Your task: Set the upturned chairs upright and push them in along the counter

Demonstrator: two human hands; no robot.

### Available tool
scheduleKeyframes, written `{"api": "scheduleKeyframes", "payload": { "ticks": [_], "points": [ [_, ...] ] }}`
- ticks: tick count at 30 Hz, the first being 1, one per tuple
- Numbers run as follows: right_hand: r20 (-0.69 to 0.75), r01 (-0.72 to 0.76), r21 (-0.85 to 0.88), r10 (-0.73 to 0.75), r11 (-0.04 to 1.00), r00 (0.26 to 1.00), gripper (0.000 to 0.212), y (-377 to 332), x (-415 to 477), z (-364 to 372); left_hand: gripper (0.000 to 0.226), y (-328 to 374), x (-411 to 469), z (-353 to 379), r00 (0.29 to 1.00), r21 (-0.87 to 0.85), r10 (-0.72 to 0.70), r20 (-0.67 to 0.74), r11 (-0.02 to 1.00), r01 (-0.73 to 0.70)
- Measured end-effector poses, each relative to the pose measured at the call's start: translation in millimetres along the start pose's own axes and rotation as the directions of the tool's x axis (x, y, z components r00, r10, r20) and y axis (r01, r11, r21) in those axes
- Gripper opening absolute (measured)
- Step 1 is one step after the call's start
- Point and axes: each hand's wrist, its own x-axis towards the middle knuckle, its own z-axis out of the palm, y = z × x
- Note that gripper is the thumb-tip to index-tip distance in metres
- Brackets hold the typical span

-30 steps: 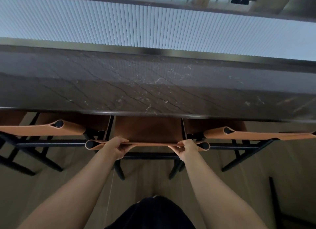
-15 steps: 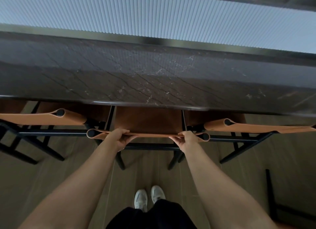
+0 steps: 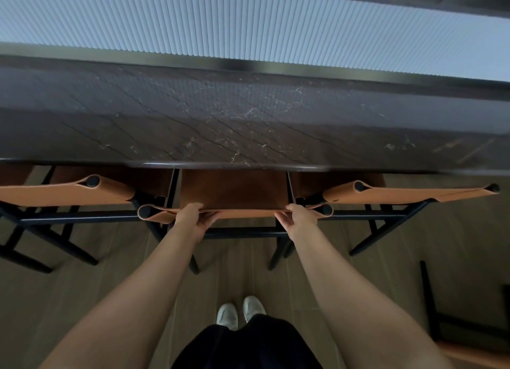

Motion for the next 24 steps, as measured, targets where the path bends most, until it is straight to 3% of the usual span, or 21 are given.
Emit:
{"api": "scheduleKeyframes", "payload": {
  "ticks": [8,11,14,17,21,24],
  "points": [
    [0.017,0.05,-0.06,-0.05,0.997,0.999,0.007,5.1,-17.2,-13.4,0.038,-14.0,-29.6,11.6,0.996,-0.04,0.08,-0.028,0.996,-0.081],
    [0.096,0.049,-0.042,-0.045,0.998,0.994,0.017,9.5,-28.3,-24.0,0.036,-24.1,-45.7,15.3,0.995,0.051,0.101,-0.02,0.994,-0.1],
    [0.214,0.058,0.088,-0.076,0.994,0.974,0.015,10.9,-46.1,-44.8,0.031,-37.2,-63.5,17.6,0.992,0.143,0.125,0.01,0.982,-0.126],
    [0.304,0.099,0.139,-0.137,0.985,0.943,0.025,5.8,-67.7,-77.0,0.018,-56.1,-87.7,21.8,0.983,0.145,0.154,0.103,0.975,-0.168],
    [0.36,0.148,0.243,-0.231,0.959,0.904,0.031,1.3,-93.4,-130.4,0.043,-89.7,-124.5,28.5,0.924,0.182,0.249,0.289,0.934,-0.309],
    [0.346,0.185,0.306,-0.29,0.934,0.892,0.032,5.2,-113.0,-183.3,0.046,-120.1,-148.2,28.8,0.884,0.201,0.233,0.405,0.92,-0.335]
  ]
}}
